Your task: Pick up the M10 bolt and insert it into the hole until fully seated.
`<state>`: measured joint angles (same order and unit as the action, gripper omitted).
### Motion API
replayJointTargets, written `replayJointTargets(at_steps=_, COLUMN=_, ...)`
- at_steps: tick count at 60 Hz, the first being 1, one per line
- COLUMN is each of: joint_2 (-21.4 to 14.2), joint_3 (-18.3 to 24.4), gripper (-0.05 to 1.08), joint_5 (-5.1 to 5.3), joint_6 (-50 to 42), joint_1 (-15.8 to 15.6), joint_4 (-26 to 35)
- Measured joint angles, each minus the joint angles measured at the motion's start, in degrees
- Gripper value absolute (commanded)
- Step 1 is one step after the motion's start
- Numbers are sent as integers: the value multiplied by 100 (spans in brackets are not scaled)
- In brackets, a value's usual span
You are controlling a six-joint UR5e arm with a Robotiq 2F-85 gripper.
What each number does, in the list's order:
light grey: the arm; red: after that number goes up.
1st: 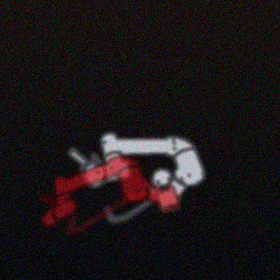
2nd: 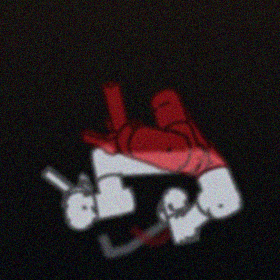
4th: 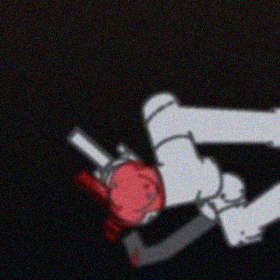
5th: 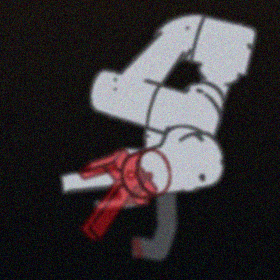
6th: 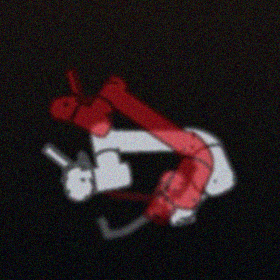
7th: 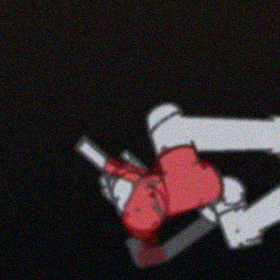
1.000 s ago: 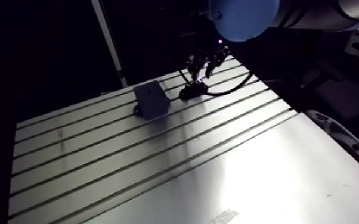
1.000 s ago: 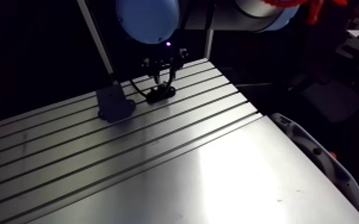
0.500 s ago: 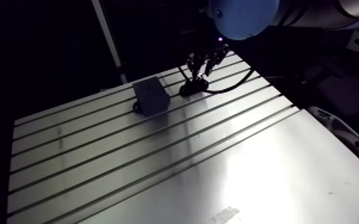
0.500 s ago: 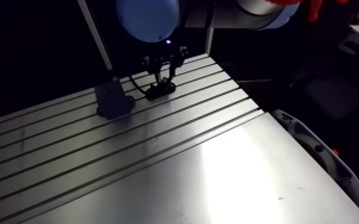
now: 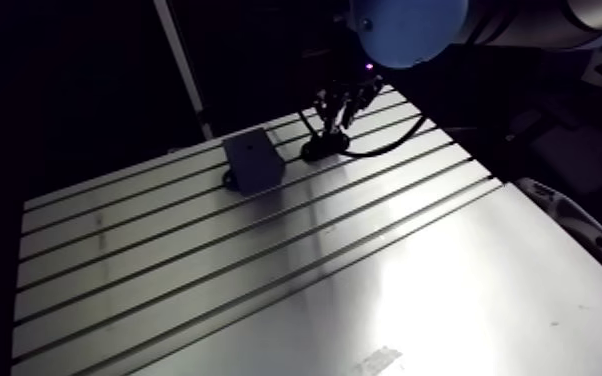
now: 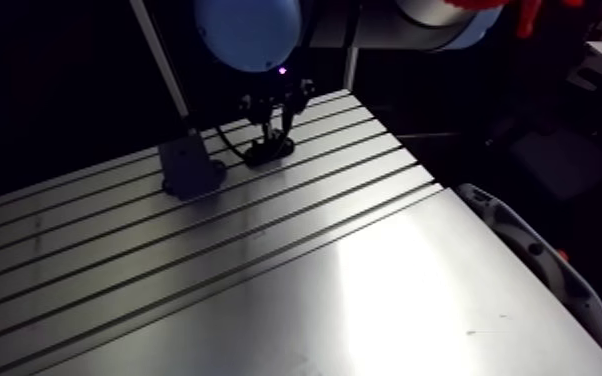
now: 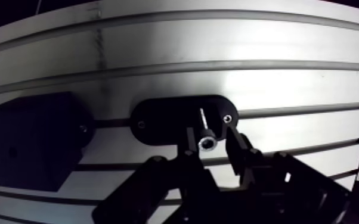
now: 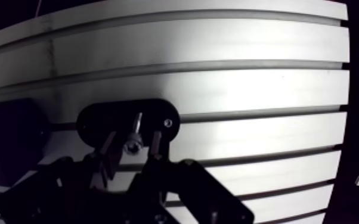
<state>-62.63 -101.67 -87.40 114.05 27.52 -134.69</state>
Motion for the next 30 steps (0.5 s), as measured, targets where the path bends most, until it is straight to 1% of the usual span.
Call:
replayJointTargets(at_steps=6, joint_2=0, joint_3=-3, gripper=66, joint_5=0, joint_6=2, joint_1=0, joint_4=-1)
replayJointTargets(at_steps=18, joint_2=1, joint_3=-2, gripper=68, joint_5=0, joint_6=1, joint_1=-5, joint_4=0)
replayJointTargets(at_steps=30, joint_2=1, joint_3=1, gripper=68, joint_5=0, joint_6=0, joint_1=-8, joint_4=-1)
